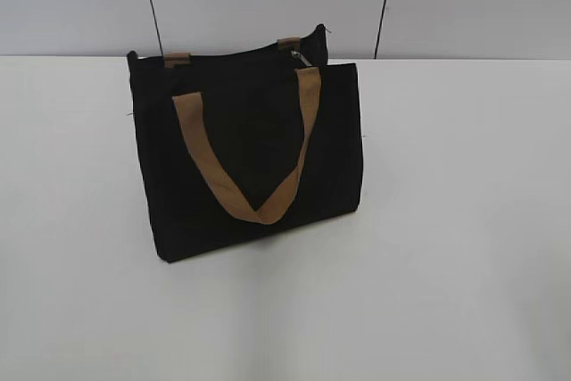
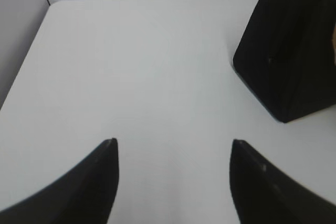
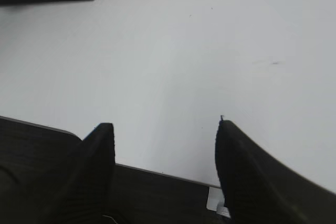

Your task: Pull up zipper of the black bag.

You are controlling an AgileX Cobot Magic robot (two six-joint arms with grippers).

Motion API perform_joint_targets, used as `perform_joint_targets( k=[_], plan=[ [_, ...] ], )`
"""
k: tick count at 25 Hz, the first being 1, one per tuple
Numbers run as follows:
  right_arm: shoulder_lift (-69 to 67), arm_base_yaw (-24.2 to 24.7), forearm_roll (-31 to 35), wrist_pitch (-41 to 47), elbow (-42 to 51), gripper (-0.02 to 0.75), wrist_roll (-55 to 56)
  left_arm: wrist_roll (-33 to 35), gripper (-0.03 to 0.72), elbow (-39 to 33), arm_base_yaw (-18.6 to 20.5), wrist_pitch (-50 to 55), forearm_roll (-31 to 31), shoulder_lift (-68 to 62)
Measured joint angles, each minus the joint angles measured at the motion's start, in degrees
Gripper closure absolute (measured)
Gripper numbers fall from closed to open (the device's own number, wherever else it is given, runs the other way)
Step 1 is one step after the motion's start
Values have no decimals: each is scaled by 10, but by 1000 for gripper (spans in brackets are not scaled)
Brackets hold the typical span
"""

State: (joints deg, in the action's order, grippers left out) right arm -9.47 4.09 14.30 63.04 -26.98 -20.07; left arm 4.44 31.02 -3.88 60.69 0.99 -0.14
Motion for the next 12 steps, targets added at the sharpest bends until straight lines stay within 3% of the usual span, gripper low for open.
perform_joint_targets(
  k=[12],
  plan=[
    [48, -13, 15, 0, 1, 275, -21, 0, 191, -1, 0, 3, 5, 6]
  ],
)
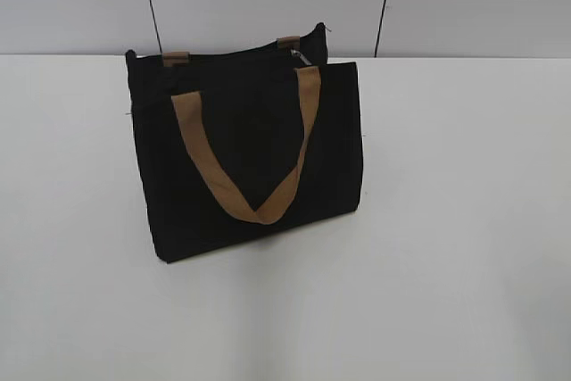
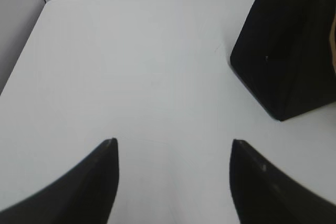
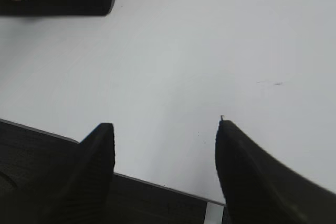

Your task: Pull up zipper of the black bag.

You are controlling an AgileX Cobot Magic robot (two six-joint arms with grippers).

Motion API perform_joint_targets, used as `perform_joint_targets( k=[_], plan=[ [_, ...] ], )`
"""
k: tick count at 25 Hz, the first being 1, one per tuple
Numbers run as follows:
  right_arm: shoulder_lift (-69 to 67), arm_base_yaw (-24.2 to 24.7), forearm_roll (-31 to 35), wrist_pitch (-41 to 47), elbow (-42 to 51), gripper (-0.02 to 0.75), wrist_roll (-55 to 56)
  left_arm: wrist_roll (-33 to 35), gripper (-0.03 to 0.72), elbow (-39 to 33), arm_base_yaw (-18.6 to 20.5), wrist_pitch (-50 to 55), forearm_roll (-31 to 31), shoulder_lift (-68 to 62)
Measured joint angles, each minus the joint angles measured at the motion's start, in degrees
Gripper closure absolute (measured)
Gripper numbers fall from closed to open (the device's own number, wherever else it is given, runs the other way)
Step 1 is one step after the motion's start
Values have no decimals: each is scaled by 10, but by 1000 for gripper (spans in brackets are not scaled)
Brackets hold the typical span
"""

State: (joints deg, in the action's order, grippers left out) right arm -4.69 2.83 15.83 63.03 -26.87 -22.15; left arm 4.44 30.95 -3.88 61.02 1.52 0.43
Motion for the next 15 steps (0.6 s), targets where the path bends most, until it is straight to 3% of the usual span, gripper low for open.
perform_joint_targets(
  k=[15],
  plan=[
    [0, 0, 4, 0, 0, 275, 0, 0, 224, 0, 0, 0, 2, 1]
  ],
)
